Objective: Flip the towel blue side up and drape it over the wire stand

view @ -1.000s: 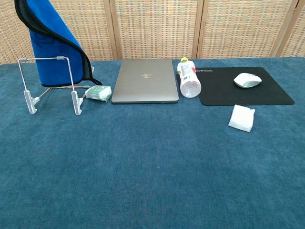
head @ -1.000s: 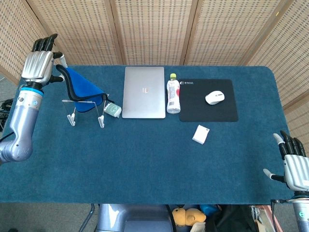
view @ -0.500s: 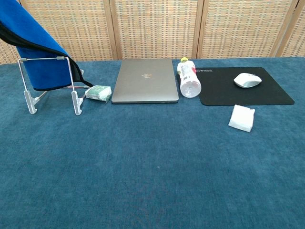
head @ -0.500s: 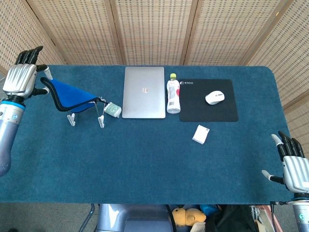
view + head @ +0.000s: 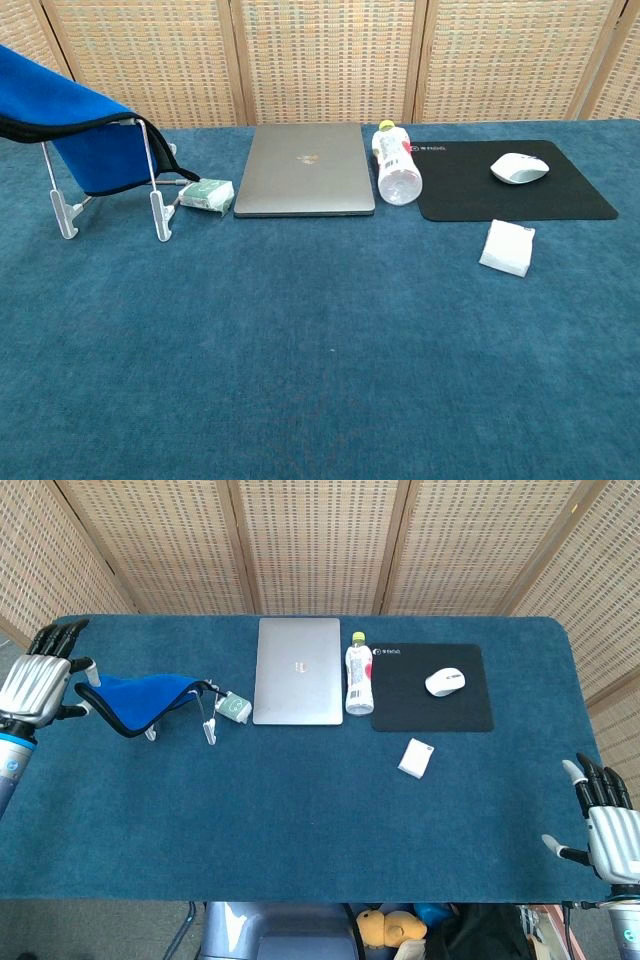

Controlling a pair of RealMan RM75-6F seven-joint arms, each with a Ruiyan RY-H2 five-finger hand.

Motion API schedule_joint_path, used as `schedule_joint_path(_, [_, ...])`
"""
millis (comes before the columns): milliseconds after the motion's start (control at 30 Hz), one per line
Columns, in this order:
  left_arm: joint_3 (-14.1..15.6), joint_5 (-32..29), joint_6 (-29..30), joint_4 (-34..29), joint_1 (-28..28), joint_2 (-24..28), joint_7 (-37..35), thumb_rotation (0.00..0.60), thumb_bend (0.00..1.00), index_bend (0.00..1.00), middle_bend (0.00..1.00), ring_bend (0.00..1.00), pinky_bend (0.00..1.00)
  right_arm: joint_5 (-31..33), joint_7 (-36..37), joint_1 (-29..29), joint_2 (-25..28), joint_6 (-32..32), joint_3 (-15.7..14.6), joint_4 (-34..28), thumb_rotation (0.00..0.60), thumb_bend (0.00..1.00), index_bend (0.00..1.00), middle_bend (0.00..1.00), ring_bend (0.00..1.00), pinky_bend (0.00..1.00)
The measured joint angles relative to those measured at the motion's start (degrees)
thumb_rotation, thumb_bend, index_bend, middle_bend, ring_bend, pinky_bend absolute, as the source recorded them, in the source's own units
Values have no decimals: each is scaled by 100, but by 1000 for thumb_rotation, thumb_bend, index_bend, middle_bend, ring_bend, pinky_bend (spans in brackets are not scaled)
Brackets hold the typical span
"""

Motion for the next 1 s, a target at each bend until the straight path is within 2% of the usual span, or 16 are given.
schedule_joint_path(333, [272, 158, 20, 161, 114, -366, 148, 600, 468, 872, 0, 0, 0, -142, 80, -53, 48, 124, -38, -44, 600, 0, 0, 0, 0, 0])
schedule_joint_path(633, [590, 215, -56, 688, 136, -1153, 831, 600, 467, 856, 0, 0, 0, -168, 210, -86, 114, 171, -41, -45, 600, 0, 0, 0, 0, 0])
schedule_joint_path(667, [620, 214, -63, 766, 139, -1232, 894, 600, 467, 816, 0, 0, 0, -166, 210, -86, 116, 169, -41, -47, 600, 0, 0, 0, 0, 0])
schedule_joint_path(700, [637, 215, -65, 818, 141, -1279, 938, 600, 460, 712, 0, 0, 0, -161, 210, -85, 119, 165, -40, -48, 600, 0, 0, 0, 0, 0])
schedule_joint_path(733, [653, 217, -68, 867, 143, -1321, 980, 600, 443, 546, 0, 0, 0, -161, 212, -86, 119, 165, -41, -48, 600, 0, 0, 0, 0, 0])
schedule_joint_path(767, [674, 227, -69, 926, 146, -1366, 1014, 600, 412, 305, 0, 0, 0, -160, 214, -86, 118, 166, -40, -47, 600, 0, 0, 0, 0, 0])
schedule_joint_path(800, [687, 248, -66, 963, 149, -1387, 1022, 600, 379, 141, 0, 0, 0, -159, 212, -86, 117, 167, -38, -48, 600, 0, 0, 0, 0, 0])
schedule_joint_path(833, [698, 277, -56, 996, 153, -1401, 1023, 600, 354, 47, 0, 0, 0, -156, 208, -86, 117, 165, -37, -47, 600, 0, 0, 0, 0, 0])
schedule_joint_path(867, [710, 331, -24, 1027, 160, -1415, 1011, 600, 321, 0, 0, 0, 0, -154, 207, -86, 116, 164, -37, -48, 600, 0, 0, 0, 0, 0])
schedule_joint_path(1000, [766, 643, 159, 1154, 198, -1453, 771, 600, 225, 0, 0, 0, 0, -158, 200, -85, 115, 160, -40, -50, 600, 0, 0, 0, 0, 0])
